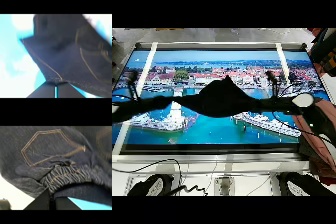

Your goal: Fold the clothes and pants, and hang the long-sleeved shirts on hangers.

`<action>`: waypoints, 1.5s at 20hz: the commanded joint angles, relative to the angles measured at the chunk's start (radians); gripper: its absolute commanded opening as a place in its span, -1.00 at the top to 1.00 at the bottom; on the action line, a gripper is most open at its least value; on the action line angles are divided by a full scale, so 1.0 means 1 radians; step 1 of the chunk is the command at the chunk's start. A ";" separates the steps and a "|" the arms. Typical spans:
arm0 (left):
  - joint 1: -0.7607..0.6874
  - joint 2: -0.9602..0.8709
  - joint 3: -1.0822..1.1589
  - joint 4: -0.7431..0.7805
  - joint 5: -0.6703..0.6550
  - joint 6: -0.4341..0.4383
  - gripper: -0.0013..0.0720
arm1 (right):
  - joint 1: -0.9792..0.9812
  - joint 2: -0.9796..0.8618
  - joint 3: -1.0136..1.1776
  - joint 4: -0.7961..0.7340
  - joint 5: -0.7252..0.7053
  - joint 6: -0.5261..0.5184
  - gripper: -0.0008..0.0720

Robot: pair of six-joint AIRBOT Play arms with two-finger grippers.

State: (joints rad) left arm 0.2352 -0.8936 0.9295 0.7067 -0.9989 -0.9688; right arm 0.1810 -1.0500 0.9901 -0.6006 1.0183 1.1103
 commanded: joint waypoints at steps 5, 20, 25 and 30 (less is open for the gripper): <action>0.002 0.407 0.105 -0.001 0.203 0.000 0.96 | 0.001 0.272 0.158 0.261 0.160 0.139 0.89; -0.262 -0.209 0.115 0.128 0.373 -0.191 0.96 | 0.240 -0.073 -0.053 -0.312 -0.769 0.827 0.88; -0.375 -0.394 0.145 0.144 0.228 -0.194 0.96 | 0.023 -0.196 -0.047 -0.338 -0.591 0.751 0.89; -0.468 -0.432 0.111 0.160 -0.068 -0.259 0.96 | -0.223 -0.196 -0.047 -0.479 -0.080 0.483 0.89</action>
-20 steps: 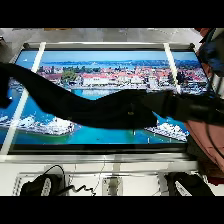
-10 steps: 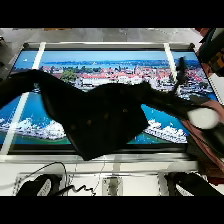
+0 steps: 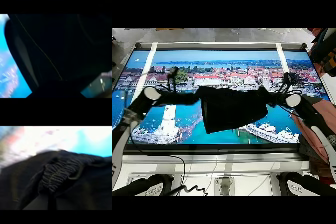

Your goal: Fold the clothes and pants, and hang the long-sleeved shirts on hangers.

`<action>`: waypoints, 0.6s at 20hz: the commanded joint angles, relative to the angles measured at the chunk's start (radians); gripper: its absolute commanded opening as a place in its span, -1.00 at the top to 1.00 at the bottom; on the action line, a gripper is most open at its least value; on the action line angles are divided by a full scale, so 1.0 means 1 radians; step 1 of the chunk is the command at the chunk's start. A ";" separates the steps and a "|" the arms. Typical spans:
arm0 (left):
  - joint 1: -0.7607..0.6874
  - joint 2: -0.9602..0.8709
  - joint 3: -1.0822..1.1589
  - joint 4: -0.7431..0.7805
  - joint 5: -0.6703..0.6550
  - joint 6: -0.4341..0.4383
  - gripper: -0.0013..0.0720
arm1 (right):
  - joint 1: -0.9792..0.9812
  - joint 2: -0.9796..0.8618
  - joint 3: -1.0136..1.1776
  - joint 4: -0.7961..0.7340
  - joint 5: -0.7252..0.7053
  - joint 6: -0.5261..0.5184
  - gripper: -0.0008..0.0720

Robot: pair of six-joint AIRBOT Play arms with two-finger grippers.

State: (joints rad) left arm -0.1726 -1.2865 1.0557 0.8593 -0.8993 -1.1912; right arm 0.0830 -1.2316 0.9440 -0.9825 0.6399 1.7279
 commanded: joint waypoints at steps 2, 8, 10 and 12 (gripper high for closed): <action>-0.143 -0.066 -0.045 0.008 -0.197 -0.046 0.96 | -0.193 -0.014 -0.001 -0.191 0.440 -0.177 0.88; -0.341 -0.209 -0.073 0.003 -0.178 -0.081 0.57 | -0.270 -0.014 -0.001 -0.297 0.442 -0.179 -0.39; -0.344 -0.231 -0.072 0.004 -0.179 -0.081 -0.37 | -0.270 -0.014 -0.001 -0.309 0.388 -0.178 -0.90; -0.329 -0.231 -0.071 0.004 -0.179 -0.081 -0.56 | -0.271 -0.023 0.000 -0.309 0.337 -0.167 -0.90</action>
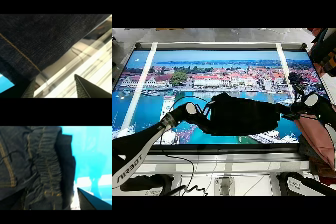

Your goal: Fold the clothes and pants, and hang the long-sleeved shirts on hangers.

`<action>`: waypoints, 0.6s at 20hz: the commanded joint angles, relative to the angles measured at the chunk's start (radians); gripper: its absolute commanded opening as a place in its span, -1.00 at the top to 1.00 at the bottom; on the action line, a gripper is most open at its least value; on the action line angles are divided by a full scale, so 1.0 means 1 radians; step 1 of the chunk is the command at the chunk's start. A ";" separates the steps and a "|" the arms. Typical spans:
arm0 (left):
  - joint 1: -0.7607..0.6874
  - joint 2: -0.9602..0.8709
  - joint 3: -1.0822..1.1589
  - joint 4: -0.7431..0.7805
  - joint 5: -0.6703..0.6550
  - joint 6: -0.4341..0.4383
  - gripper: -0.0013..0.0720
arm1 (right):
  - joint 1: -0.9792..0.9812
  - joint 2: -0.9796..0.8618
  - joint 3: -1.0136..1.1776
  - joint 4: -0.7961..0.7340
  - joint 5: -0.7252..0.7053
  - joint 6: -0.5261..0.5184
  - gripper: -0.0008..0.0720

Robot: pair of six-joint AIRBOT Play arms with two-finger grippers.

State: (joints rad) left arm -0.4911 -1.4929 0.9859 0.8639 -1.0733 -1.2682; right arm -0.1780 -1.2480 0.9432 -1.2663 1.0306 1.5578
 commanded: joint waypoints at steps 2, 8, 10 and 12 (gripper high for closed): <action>0.008 -0.024 -0.001 -0.001 -0.005 -0.004 -0.56 | -0.033 -0.048 0.016 -0.001 -0.045 0.003 -0.90; 0.026 -0.025 -0.001 0.000 -0.005 -0.003 -0.56 | -0.209 -0.318 0.185 0.388 0.229 -0.260 -0.90; 0.026 -0.025 -0.001 0.000 -0.005 -0.003 -0.56 | -0.217 -0.389 0.196 0.412 0.264 -0.293 -0.89; 0.026 -0.025 -0.001 0.000 -0.003 -0.003 -0.56 | -0.203 -0.456 0.196 0.421 0.296 -0.329 -0.90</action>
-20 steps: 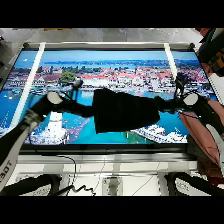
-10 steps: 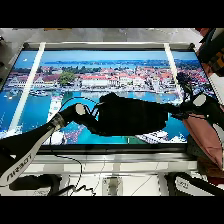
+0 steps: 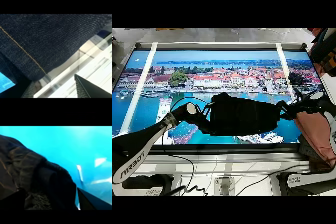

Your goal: Fold the clothes and pants, and hang the long-sleeved shirts on hangers.

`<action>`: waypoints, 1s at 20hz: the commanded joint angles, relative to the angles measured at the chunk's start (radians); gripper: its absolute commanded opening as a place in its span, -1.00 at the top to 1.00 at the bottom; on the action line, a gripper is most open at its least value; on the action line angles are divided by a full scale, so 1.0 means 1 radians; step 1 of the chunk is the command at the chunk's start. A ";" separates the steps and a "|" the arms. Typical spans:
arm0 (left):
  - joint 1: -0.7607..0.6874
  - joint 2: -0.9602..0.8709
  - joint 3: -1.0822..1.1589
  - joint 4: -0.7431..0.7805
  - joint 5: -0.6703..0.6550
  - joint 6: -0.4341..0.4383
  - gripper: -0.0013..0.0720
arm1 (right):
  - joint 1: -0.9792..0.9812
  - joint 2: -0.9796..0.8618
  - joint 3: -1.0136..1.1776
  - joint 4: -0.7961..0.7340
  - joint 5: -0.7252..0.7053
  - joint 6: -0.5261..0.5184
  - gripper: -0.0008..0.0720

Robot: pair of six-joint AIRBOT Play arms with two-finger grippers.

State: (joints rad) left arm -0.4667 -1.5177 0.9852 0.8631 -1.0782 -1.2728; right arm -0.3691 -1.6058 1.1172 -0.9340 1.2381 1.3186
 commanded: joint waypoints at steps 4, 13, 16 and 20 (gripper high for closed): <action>0.001 0.000 0.000 0.001 0.019 0.001 -0.55 | 0.071 -0.141 0.023 0.117 0.025 -0.210 0.46; 0.165 0.093 0.148 0.368 -0.214 0.005 0.90 | 0.134 0.222 0.211 -0.089 -0.230 -0.027 0.88; 0.228 0.241 0.175 0.466 -0.198 0.007 0.95 | 0.061 0.409 0.284 -0.354 -0.217 0.168 0.88; 0.283 0.467 0.175 0.472 -0.045 0.007 0.95 | -0.124 0.609 0.293 -0.542 -0.088 0.579 0.88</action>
State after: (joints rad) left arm -0.2241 -1.1862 1.1503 1.2861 -1.2102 -1.2655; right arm -0.3847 -1.1351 1.3891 -1.2922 1.0782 1.6035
